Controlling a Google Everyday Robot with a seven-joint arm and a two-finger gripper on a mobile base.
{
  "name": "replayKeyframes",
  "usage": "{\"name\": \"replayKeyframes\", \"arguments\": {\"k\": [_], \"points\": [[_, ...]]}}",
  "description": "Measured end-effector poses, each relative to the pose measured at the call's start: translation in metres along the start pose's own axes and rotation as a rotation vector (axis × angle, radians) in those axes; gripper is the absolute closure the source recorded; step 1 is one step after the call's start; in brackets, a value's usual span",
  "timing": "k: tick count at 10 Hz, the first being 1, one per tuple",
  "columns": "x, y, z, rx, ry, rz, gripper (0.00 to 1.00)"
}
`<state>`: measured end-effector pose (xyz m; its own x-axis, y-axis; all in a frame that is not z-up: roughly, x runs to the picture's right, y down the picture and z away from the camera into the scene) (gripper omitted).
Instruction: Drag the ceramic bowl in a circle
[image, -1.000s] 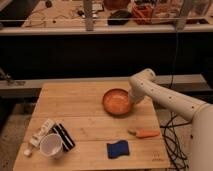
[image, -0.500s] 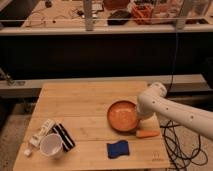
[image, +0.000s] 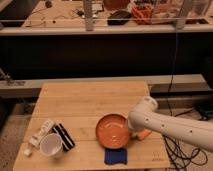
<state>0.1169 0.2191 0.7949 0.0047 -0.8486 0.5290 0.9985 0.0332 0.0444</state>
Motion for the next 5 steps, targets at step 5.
{"name": "replayKeyframes", "arguments": {"k": [5], "points": [[0.129,-0.045,0.026,0.042,0.031,-0.079,1.0]]}}
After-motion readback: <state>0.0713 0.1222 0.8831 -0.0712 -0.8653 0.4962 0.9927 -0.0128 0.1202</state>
